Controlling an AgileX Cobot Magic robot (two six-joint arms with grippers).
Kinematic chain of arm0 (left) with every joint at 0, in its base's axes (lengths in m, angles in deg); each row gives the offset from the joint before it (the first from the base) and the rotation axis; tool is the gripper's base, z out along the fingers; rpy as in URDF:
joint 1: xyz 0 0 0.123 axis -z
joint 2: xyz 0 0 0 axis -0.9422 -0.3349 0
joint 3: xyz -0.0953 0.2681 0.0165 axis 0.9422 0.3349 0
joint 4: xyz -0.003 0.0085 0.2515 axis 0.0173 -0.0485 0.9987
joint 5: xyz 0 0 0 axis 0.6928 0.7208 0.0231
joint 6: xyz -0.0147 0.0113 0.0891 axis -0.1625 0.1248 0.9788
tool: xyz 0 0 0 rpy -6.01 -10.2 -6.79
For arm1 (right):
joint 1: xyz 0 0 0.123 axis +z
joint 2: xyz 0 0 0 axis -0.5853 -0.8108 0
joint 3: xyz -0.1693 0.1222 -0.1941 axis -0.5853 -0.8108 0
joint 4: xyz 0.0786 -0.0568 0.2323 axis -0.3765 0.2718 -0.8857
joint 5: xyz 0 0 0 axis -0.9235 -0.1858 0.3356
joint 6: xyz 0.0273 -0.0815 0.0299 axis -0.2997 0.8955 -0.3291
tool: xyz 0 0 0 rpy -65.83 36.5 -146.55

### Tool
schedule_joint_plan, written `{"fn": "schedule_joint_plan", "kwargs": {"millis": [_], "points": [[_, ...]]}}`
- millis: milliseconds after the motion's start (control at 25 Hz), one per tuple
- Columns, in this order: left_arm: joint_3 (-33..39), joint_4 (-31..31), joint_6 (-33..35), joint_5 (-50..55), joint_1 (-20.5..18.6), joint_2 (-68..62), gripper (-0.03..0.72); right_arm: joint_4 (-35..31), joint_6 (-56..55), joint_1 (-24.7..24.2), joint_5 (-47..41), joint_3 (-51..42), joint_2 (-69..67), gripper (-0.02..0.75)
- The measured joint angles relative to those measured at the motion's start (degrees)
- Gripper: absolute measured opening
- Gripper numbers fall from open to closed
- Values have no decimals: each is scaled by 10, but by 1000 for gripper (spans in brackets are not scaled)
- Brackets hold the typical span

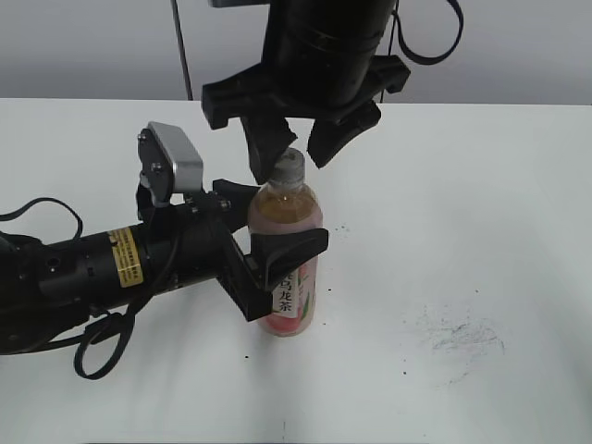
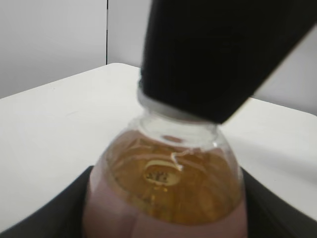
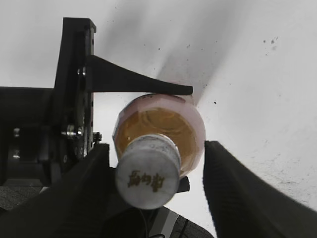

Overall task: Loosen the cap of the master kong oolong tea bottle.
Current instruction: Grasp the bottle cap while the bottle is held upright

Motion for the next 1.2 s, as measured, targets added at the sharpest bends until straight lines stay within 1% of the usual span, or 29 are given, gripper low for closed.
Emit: {"fn": "schedule_joint_plan", "kwargs": {"millis": [120,280,440,600,720,1200], "points": [[0,0,0,0,0,0,449,-1,-6,0,0,0,0,405],[0,0,0,0,0,0,449,-5,26,0,0,0,0,276],[0,0,0,0,0,0,449,-5,117,0,0,0,0,276],[0,1,0,0,0,0,449,-7,282,0,0,0,0,276],[0,1,1,0,0,0,449,-8,429,0,0,0,0,276],[0,2,3,0,0,0,449,-13,1062,0,-2,0,1,276]]}}
